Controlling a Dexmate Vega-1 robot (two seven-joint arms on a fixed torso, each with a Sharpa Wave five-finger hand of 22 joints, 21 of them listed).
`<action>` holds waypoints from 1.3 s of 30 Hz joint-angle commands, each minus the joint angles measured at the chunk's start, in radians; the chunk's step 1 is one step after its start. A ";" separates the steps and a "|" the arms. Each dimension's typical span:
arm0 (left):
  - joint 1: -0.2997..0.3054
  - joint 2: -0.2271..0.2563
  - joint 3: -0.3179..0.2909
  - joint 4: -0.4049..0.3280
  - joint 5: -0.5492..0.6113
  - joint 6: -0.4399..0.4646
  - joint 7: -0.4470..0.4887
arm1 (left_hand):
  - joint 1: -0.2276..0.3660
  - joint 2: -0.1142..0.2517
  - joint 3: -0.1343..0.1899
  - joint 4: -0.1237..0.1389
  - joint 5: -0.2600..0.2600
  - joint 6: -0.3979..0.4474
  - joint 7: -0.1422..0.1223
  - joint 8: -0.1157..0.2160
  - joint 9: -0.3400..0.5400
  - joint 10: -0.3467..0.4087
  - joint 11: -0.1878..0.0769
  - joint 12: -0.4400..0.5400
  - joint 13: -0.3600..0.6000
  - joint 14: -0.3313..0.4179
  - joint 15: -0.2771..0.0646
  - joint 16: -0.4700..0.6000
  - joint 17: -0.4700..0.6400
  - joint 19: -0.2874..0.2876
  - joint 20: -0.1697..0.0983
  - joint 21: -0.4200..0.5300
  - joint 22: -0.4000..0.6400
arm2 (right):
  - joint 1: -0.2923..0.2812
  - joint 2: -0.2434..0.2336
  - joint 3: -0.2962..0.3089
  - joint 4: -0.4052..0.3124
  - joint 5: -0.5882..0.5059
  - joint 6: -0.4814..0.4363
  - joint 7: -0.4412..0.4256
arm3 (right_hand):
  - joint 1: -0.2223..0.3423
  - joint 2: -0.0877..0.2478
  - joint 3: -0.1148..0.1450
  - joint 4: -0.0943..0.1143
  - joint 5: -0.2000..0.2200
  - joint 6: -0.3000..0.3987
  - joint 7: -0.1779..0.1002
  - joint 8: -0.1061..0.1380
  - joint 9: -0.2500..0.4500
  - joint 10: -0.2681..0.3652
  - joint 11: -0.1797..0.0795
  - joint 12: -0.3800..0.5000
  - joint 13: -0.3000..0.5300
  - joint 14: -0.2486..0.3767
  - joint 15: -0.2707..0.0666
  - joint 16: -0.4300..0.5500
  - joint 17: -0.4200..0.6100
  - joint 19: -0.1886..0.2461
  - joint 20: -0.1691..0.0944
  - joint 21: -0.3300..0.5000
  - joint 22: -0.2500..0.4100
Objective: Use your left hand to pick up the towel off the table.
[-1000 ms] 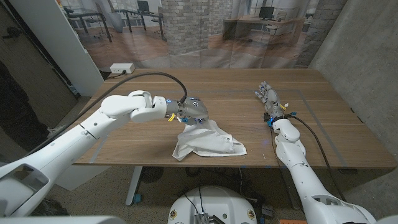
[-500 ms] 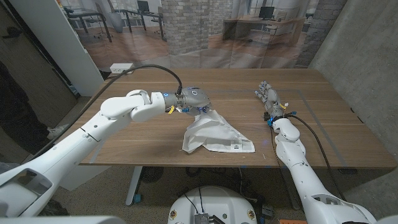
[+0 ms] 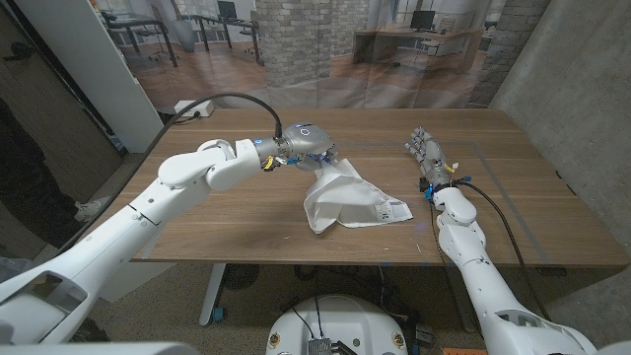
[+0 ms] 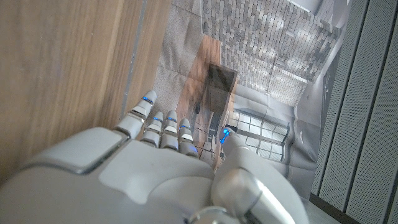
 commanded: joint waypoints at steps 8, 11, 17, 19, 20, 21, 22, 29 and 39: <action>0.003 -0.020 -0.031 -0.011 -0.024 -0.002 0.079 | -0.001 -0.017 0.045 0.020 0.021 0.018 0.002 -0.004 -0.007 0.076 -0.056 -0.018 0.013 0.019 0.002 -0.009 0.013 -0.016 -0.064 0.026 -0.017 | -0.026 -0.001 0.006 -0.037 0.002 0.001 -0.007 | -0.001 0.000 0.004 0.002 0.006 0.003 0.000 0.005 0.006 0.009 -0.001 -0.001 0.003 0.008 -0.001 0.001 0.002 0.008 0.001 0.007 0.005; 0.000 -0.020 -0.032 -0.008 -0.026 -0.012 0.088 | -0.002 -0.020 0.048 0.020 0.025 0.020 0.006 -0.005 -0.008 0.079 -0.055 -0.022 0.015 0.021 0.003 -0.011 0.015 -0.016 -0.064 0.032 -0.022 | -0.029 -0.001 0.006 -0.041 0.002 -0.001 -0.009 | -0.001 0.000 0.004 0.002 0.006 0.003 0.000 0.005 0.006 0.009 -0.002 -0.001 0.003 0.008 -0.002 0.001 0.002 0.008 0.001 0.007 0.005; 0.002 -0.025 -0.042 -0.007 -0.039 -0.018 0.102 | -0.005 -0.026 0.055 0.020 0.033 0.024 0.002 -0.004 -0.008 0.086 -0.059 -0.030 0.021 0.026 0.002 -0.015 0.018 -0.020 -0.065 0.043 -0.032 | -0.034 0.000 0.008 -0.046 0.002 0.002 -0.011 | -0.001 0.000 0.004 0.001 0.006 0.004 0.000 0.005 0.006 0.010 0.000 0.000 0.003 0.008 -0.001 0.001 0.002 0.009 0.000 0.007 0.005; 0.004 -0.031 -0.047 -0.004 -0.039 -0.019 0.121 | -0.006 -0.028 0.057 0.021 0.035 0.023 0.000 -0.003 -0.006 0.088 -0.059 -0.032 0.023 0.028 0.002 -0.017 0.019 -0.021 -0.063 0.048 -0.036 | -0.034 -0.001 0.007 -0.048 0.001 0.001 -0.011 | -0.001 0.000 0.004 0.001 0.006 0.004 0.000 0.005 0.006 0.010 0.000 0.000 0.003 0.008 -0.001 0.001 0.002 0.009 0.000 0.007 0.005; 0.004 -0.032 -0.049 -0.005 -0.035 -0.019 0.127 | -0.007 -0.028 0.057 0.021 0.036 0.024 0.002 -0.003 -0.006 0.090 -0.057 -0.033 0.024 0.028 0.002 -0.018 0.019 -0.022 -0.063 0.049 -0.038 | -0.034 -0.001 0.008 -0.048 0.002 0.002 -0.010 | -0.001 0.000 0.004 0.001 0.006 0.004 0.000 0.005 0.006 0.010 0.000 -0.001 0.003 0.008 -0.001 0.001 0.002 0.009 0.000 0.007 0.005; 0.004 -0.035 -0.051 -0.003 -0.034 -0.019 0.138 | -0.007 -0.029 0.059 0.021 0.038 0.024 0.001 -0.003 -0.007 0.092 -0.060 -0.034 0.025 0.030 0.002 -0.019 0.019 -0.023 -0.064 0.051 -0.040 | -0.034 -0.001 0.007 -0.048 0.001 0.002 -0.010 | -0.001 0.000 0.004 0.001 0.006 0.004 0.000 0.005 0.006 0.010 0.000 -0.001 0.003 0.008 -0.001 0.001 0.002 0.009 0.000 0.007 0.005; 0.005 -0.038 -0.052 -0.001 -0.032 -0.020 0.147 | -0.008 -0.030 0.059 0.021 0.039 0.025 0.001 -0.004 -0.007 0.093 -0.060 -0.035 0.026 0.031 0.002 -0.018 0.020 -0.023 -0.063 0.053 -0.041 | -0.033 -0.001 0.007 -0.048 0.001 0.002 -0.010 | -0.001 0.000 0.004 0.001 0.006 0.004 0.000 0.005 0.006 0.010 -0.001 -0.001 0.003 0.008 -0.001 0.001 0.002 0.009 0.000 0.007 0.005; 0.008 -0.052 -0.064 0.004 -0.019 -0.021 0.210 | -0.012 -0.035 0.068 0.021 0.049 0.027 0.003 -0.002 -0.004 0.096 -0.058 -0.047 0.034 0.034 0.002 -0.024 0.025 -0.028 -0.064 0.068 -0.056 | -0.033 0.000 0.007 -0.047 0.002 0.004 -0.010 | -0.002 0.000 0.004 0.002 0.006 0.004 0.000 0.005 0.006 0.010 0.000 -0.001 0.003 0.008 -0.001 0.001 0.002 0.009 0.000 0.007 0.005; 0.008 -0.078 -0.077 0.029 -0.036 -0.033 0.300 | -0.016 -0.040 0.078 0.022 0.060 0.026 0.002 -0.003 -0.003 0.100 -0.060 -0.060 0.045 0.039 0.003 -0.032 0.028 -0.033 -0.065 0.087 -0.073 | -0.037 -0.001 0.008 -0.055 -0.001 0.003 -0.013 | -0.003 -0.001 0.004 0.002 0.006 0.003 0.000 0.005 0.006 0.010 0.000 -0.001 0.003 0.008 -0.002 0.001 0.002 0.009 0.001 0.006 0.005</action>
